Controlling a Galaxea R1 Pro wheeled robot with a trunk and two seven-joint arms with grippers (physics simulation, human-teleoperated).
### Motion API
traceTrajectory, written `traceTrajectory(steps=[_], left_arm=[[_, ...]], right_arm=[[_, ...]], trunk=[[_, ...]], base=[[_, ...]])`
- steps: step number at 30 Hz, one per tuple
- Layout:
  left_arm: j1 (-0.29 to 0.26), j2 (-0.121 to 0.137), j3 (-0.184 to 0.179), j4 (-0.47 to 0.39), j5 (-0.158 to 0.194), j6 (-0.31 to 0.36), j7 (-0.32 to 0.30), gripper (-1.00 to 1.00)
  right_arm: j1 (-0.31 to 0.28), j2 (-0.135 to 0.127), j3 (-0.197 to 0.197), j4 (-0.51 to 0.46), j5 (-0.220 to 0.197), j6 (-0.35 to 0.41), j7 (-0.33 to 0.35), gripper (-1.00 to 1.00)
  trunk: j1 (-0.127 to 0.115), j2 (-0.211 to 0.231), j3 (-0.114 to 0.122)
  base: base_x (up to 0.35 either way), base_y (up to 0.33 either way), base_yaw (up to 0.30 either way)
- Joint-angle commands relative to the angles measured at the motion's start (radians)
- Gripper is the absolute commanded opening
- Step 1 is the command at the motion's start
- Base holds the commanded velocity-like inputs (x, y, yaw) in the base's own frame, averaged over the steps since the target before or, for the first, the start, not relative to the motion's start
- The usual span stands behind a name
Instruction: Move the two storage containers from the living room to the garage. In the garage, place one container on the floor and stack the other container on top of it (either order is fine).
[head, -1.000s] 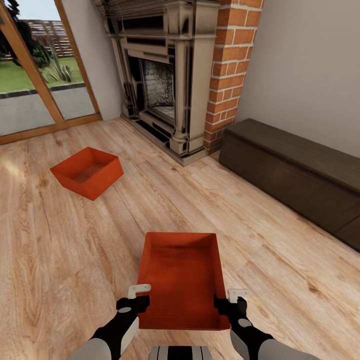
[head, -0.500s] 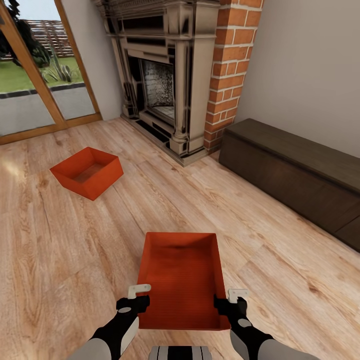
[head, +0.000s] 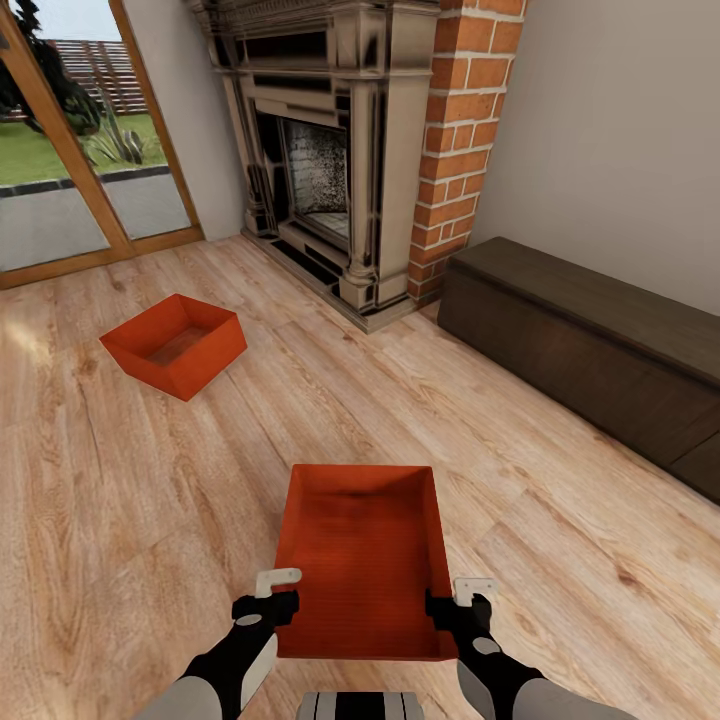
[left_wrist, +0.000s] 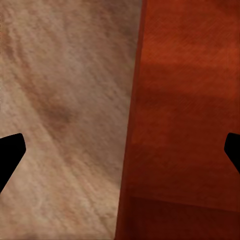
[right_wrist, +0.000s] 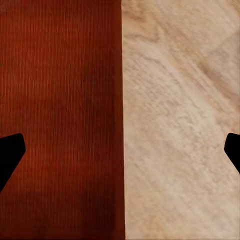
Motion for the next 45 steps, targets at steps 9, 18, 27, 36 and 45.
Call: traceTrajectory(steps=[9,18,27,36,45], left_arm=[[0.0,0.004,0.008,0.0,-0.005,0.0,0.0,1.0],[0.0,0.013,0.005,0.003,-0.006,0.001,-0.014,1.0],[0.0,0.023,0.009,0.007,-0.006,0.012,-0.017,1.0],[0.0,0.024,0.01,0.011,-0.003,0.015,-0.01,1.0],[0.0,0.022,0.007,0.017,-0.008,0.016,-0.01,1.0]], right_arm=[[-0.001,0.0,0.009,0.001,-0.013,-0.003,-0.003,1.0],[-0.001,0.001,0.009,0.001,-0.019,-0.003,-0.003,1.0],[-0.001,0.001,0.009,0.002,-0.021,-0.003,-0.003,1.0],[-0.001,0.001,0.009,0.002,-0.024,-0.001,-0.003,1.0],[-0.001,0.001,0.009,0.002,-0.024,0.0,-0.004,1.0]], trunk=[[0.0,0.0,-0.001],[0.0,0.0,-0.001],[0.0,0.0,-0.001],[0.0,0.0,-0.001],[0.0,0.0,-0.001]], base=[[0.0,0.0,0.0],[0.0,0.0,0.0],[0.0,0.0,0.0],[0.0,0.0,0.0],[0.0,0.0,0.0]])
